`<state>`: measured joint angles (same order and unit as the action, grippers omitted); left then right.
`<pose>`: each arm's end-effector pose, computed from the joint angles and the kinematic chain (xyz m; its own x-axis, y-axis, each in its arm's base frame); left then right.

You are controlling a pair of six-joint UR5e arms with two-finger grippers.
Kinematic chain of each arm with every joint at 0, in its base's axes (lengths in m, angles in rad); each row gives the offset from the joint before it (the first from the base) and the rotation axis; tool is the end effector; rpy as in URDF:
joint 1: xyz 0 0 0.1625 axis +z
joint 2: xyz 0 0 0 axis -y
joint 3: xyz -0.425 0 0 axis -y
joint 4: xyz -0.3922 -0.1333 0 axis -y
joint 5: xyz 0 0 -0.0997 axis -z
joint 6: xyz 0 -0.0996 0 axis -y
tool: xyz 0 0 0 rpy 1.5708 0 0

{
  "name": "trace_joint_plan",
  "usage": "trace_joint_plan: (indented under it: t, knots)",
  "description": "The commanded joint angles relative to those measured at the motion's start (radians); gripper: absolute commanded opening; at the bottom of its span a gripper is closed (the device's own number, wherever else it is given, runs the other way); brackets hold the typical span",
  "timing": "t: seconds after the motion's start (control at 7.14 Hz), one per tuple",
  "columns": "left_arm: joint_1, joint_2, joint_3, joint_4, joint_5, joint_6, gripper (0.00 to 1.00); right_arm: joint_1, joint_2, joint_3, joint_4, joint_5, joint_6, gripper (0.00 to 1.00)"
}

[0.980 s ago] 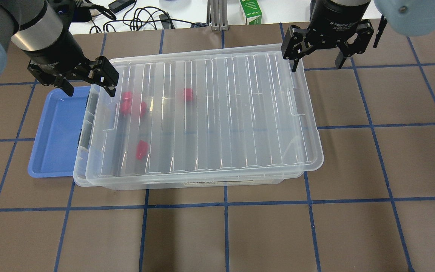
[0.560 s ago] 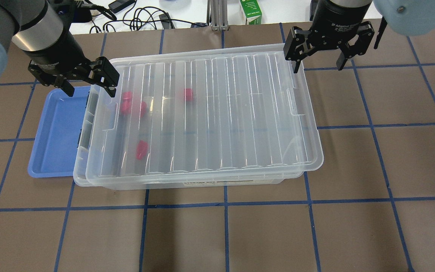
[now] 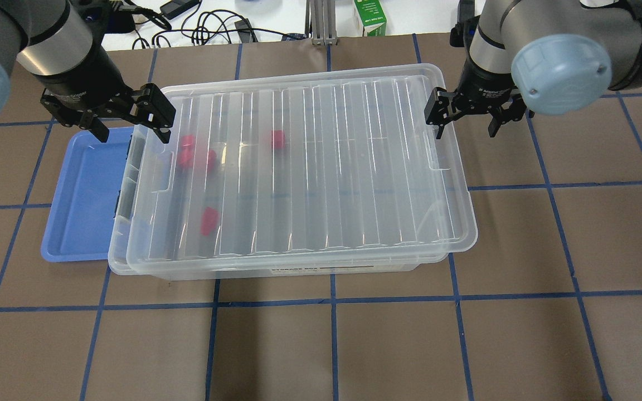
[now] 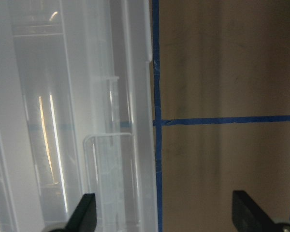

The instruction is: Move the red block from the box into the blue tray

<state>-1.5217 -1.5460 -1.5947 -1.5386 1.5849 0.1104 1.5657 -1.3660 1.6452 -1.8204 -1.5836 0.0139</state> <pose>-0.1080 -0.4905 0.4915 -0.9980 0.0607 -0.0177 0.0613 0.9976 -0.0313 0.1292 -0.5608 0.3680 -0.9997 0.0186 0.0132 0.0190 0.9994 0.0294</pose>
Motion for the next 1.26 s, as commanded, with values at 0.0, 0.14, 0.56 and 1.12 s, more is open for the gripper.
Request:
trace_joint_plan:
  t: [0.0, 0.14, 0.56, 1.12]
  knots:
    - [0.0, 0.0, -0.001, 0.0, -0.002, 0.0, 1.0, -0.022, 0.002, 0.033, -0.031, -0.009, -0.014, 1.0]
    - [0.0, 0.0, -0.001, 0.0, 0.0, 0.0, 1.0, -0.026, 0.004, 0.034, -0.028, -0.013, -0.025, 1.0]
    - [0.0, 0.0, -0.001, 0.0, 0.0, 0.0, 1.0, -0.032, 0.004, 0.035, -0.031, -0.194, -0.137, 1.0]
    - [0.0, 0.0, -0.001, 0.0, -0.002, 0.0, 1.0, -0.211, 0.004, 0.033, -0.026, -0.222, -0.291, 1.0]
